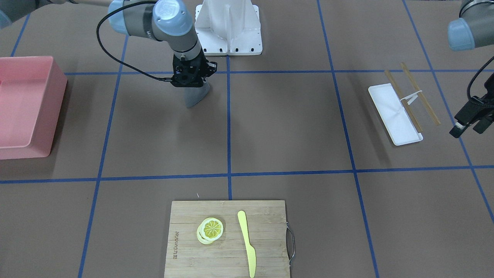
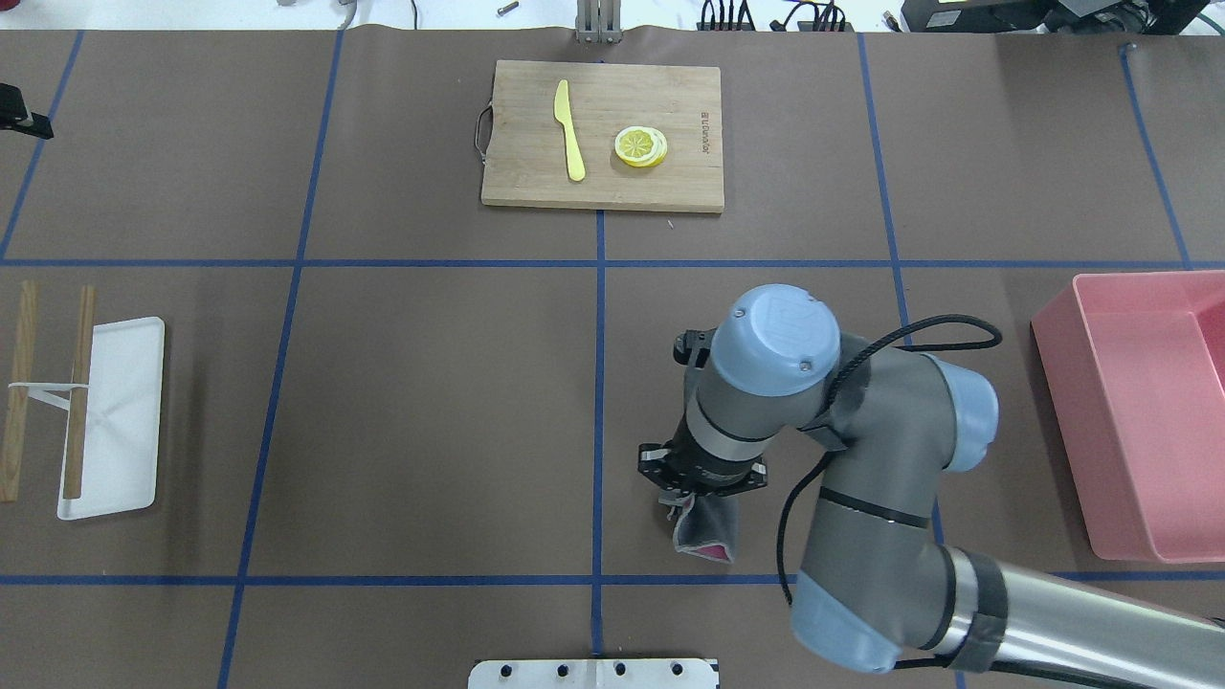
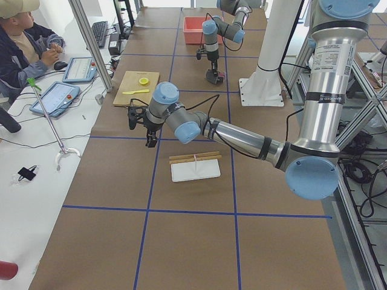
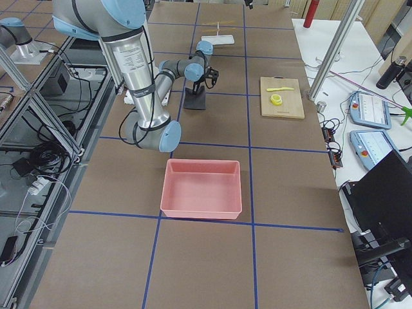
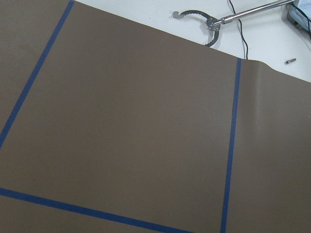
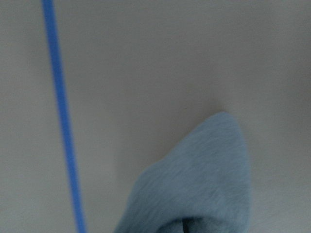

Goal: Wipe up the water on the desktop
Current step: 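Wipe the table surface with the cloth held in the right gripper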

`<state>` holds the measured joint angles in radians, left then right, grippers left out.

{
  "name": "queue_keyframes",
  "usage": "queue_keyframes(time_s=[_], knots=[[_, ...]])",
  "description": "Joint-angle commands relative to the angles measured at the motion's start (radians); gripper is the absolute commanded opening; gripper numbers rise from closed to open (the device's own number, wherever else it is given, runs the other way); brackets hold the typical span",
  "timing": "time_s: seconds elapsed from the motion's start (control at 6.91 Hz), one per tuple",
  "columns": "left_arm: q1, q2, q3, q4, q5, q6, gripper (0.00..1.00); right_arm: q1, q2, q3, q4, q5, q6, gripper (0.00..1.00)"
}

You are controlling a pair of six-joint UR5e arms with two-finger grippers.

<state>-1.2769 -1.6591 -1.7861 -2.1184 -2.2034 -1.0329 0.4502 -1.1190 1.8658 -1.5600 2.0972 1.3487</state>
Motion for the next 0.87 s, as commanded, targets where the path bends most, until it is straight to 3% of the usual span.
queue_keyframes(time_s=[0.0,0.14,0.43,0.58,0.72], knots=[[-0.002,0.002,-0.001,0.0,-0.004,0.001,0.97,0.15,-0.317,0.116,0.018,0.05,-0.269,0.0],[-0.002,0.002,-0.004,0.0,-0.004,0.001,0.97,0.201,-0.416,0.119,0.021,0.05,-0.398,0.0],[-0.002,0.002,-0.004,0.002,-0.004,0.001,0.97,0.261,-0.508,0.116,0.02,0.05,-0.544,0.0],[-0.002,0.002,-0.01,0.002,-0.006,0.001,0.97,0.254,-0.484,0.136,0.008,0.05,-0.528,0.0],[-0.004,0.002,-0.01,0.002,-0.016,0.001,0.97,0.21,-0.387,0.128,-0.011,0.079,-0.443,0.0]])
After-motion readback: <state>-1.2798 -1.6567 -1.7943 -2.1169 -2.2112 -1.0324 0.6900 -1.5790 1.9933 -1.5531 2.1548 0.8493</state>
